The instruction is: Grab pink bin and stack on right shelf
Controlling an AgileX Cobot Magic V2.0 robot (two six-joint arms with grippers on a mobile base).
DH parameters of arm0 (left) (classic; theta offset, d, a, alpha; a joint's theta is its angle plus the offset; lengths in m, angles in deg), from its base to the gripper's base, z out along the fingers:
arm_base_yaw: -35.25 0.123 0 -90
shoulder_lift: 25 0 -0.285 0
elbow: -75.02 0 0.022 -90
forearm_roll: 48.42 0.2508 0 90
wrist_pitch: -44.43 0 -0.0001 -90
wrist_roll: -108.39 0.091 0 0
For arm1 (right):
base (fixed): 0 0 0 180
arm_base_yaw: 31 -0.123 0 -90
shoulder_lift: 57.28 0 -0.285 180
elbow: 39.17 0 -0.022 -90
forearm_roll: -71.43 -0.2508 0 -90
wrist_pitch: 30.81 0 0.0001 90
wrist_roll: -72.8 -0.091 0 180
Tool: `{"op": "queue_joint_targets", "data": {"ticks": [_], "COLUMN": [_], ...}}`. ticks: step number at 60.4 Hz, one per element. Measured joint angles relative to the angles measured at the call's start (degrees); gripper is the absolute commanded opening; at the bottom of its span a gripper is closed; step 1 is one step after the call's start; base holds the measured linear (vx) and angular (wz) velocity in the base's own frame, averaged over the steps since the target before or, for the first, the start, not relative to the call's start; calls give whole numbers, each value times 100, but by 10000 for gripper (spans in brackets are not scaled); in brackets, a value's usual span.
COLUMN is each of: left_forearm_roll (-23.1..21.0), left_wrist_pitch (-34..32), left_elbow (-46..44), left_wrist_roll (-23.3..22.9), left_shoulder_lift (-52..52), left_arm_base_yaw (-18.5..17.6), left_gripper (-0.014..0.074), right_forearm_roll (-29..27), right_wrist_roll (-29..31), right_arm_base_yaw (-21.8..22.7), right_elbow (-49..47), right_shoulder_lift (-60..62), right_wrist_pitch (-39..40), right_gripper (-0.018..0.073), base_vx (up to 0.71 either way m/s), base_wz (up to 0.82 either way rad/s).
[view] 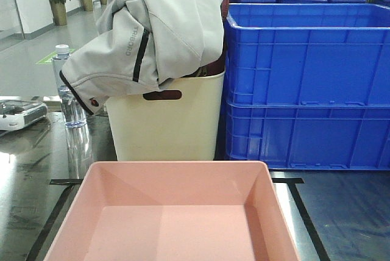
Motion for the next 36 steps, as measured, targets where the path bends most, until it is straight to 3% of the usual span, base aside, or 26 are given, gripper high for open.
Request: {"op": "queue_joint_targets", "data": {"ticks": [36], "left_forearm_roll": [0], "left_wrist_pitch": [0], "left_elbow": [0], "left_wrist_roll": [-19], "left_shoulder_lift": [0], "left_arm_base_yaw": [0], "left_gripper": [3], "right_forearm_roll": [0], "right_wrist_roll": [0], "right_arm_base_yaw": [0], "right_elbow": [0], "right_shoulder_lift": [7], "right_wrist_pitch": [-2], "right_gripper": [-12], "base_vx": [0], "base_wz": [0]}}
